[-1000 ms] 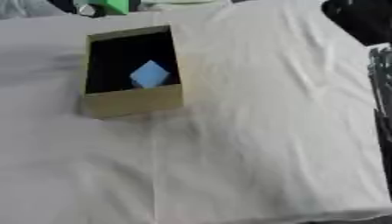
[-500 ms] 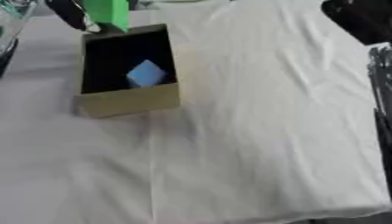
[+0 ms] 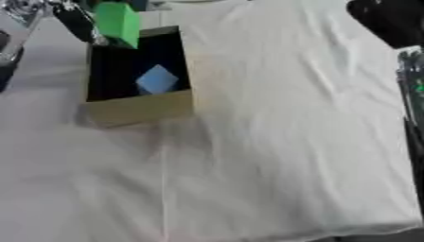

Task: Pick up objects on the table and place them in the box.

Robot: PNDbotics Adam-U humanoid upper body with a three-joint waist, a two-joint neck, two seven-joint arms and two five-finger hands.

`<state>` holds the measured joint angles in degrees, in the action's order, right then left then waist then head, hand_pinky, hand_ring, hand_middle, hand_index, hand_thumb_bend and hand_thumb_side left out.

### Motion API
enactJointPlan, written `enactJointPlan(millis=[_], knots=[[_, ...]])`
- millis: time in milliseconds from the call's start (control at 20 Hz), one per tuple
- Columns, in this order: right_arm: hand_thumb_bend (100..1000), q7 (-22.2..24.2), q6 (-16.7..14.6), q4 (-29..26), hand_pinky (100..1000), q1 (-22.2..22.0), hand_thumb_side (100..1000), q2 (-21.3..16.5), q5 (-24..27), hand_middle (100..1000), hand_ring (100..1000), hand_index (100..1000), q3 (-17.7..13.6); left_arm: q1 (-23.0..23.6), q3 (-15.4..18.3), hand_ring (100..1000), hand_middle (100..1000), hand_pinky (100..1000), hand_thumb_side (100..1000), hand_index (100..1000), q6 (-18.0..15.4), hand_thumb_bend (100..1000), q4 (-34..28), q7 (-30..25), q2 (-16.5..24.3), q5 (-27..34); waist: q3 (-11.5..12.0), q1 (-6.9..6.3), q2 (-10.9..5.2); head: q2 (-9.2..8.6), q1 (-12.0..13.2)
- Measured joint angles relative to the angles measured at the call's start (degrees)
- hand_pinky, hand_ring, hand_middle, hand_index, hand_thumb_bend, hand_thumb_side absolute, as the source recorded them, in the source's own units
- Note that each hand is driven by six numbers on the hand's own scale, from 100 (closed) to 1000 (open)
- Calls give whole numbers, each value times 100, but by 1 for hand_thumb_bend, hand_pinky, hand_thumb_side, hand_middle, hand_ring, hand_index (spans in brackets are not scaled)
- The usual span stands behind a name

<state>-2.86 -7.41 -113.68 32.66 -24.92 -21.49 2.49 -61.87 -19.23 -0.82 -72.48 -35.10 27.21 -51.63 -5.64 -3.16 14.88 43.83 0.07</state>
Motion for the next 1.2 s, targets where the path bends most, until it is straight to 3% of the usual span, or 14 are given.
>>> enactJointPlan(millis=[100, 300, 650, 900, 1200], knots=[[100, -4, 2, 0, 826, -14, 725, 1, 0, 509, 726, 821, -1, 22, -11, 649, 625, 638, 294, 796, -71, 636, -12, -223, 1, -47, 0, -10, -2, 0, -16], [100, -6, 2, 0, 826, -38, 725, 5, 0, 510, 726, 821, -2, 47, -30, 755, 736, 725, 336, 882, -199, 707, -62, -608, 2, -82, 0, -13, -8, 0, -24], [100, -7, 2, 0, 827, -39, 725, 34, 0, 510, 726, 821, -2, 85, -27, 793, 804, 733, 369, 911, -259, 703, -135, -824, 4, -229, 3, -14, -14, 0, -65], [100, -7, 2, 0, 827, -40, 726, 44, 0, 510, 726, 821, -2, 91, -25, 843, 867, 761, 298, 935, -262, 778, -155, -826, 4, -234, 15, -11, -24, 0, -69], [100, -9, 4, 0, 826, -44, 727, 44, 0, 509, 726, 821, -3, 101, 33, 786, 805, 707, 323, 906, -243, 601, -281, -779, 4, -235, 37, -9, -31, 0, -75]])
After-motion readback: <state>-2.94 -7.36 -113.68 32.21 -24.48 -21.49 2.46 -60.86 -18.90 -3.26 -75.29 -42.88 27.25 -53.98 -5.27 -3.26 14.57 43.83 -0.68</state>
